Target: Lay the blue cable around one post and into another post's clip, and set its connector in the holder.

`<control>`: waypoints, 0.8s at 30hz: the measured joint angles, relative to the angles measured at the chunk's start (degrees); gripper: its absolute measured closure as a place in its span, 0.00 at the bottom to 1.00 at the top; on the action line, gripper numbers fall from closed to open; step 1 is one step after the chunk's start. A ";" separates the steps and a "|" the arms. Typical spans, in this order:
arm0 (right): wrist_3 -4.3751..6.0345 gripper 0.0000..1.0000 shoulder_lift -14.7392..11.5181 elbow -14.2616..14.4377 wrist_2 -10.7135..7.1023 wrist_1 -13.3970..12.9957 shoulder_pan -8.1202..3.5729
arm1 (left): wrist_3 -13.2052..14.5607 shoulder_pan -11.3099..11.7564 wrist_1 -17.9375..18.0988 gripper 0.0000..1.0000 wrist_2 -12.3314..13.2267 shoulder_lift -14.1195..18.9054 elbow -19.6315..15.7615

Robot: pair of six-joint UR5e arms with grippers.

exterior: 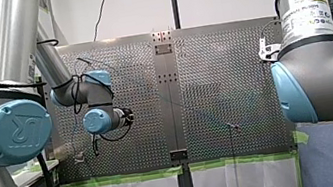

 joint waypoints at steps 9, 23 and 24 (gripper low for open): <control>0.01 1.00 0.14 -0.03 -2.08 0.09 -0.51 | 0.00 0.48 -0.11 0.00 0.05 0.00 0.05; -2.13 1.00 1.27 -1.28 -3.08 -1.02 -0.93 | 0.00 0.75 -0.21 0.00 0.13 -0.01 0.09; -2.32 1.00 1.42 -1.33 -3.32 -1.28 -0.92 | 0.00 0.75 -0.21 0.00 0.15 -0.01 0.09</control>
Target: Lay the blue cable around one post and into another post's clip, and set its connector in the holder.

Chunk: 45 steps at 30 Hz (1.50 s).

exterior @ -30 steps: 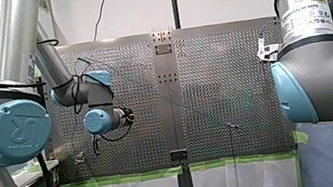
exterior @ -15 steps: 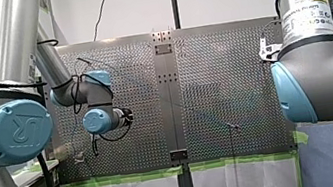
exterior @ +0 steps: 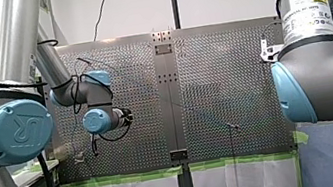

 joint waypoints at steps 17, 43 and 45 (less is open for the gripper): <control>-0.80 1.00 1.85 -0.20 -2.31 -5.88 0.93 | 0.00 0.30 0.00 0.00 0.04 -0.01 0.01; 1.73 1.00 2.20 -0.14 2.96 -5.17 2.53 | 0.00 0.34 0.09 0.00 0.13 -0.04 0.01; 1.91 1.00 2.20 -0.15 2.99 -5.26 2.67 | 0.00 0.33 0.09 0.00 0.13 -0.03 0.01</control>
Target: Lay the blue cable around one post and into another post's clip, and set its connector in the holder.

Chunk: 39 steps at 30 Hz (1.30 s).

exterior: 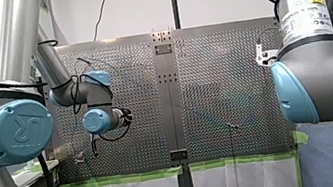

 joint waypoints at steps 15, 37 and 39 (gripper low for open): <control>2.40 1.00 -0.02 -0.07 0.27 0.15 0.60 | 0.00 0.00 0.01 0.00 0.13 0.00 0.00; 3.49 1.00 0.14 -1.22 0.78 4.67 0.86 | 0.00 0.26 0.17 0.00 0.41 -0.01 0.00; 3.48 1.00 0.14 -1.22 0.78 4.66 0.86 | 0.00 0.31 0.17 0.00 0.43 -0.01 0.00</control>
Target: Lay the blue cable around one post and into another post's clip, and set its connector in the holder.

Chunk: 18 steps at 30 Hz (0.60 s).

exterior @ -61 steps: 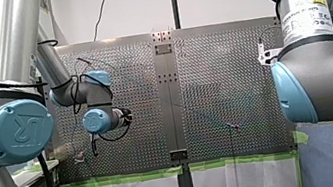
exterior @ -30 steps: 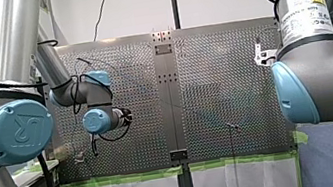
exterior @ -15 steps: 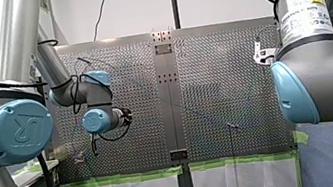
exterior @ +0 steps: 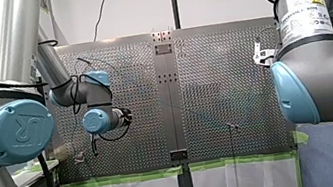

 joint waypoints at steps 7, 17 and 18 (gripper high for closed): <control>0.00 1.00 0.00 0.00 0.01 -0.01 0.00 | 0.00 0.12 0.00 0.00 0.01 0.00 0.00; 0.00 0.87 0.00 0.00 0.00 0.00 0.00 | 0.00 0.14 -0.03 0.00 0.01 0.00 -0.02; 0.00 0.59 0.00 0.00 0.01 0.00 0.00 | 0.00 0.14 -0.05 0.00 0.01 -0.01 -0.03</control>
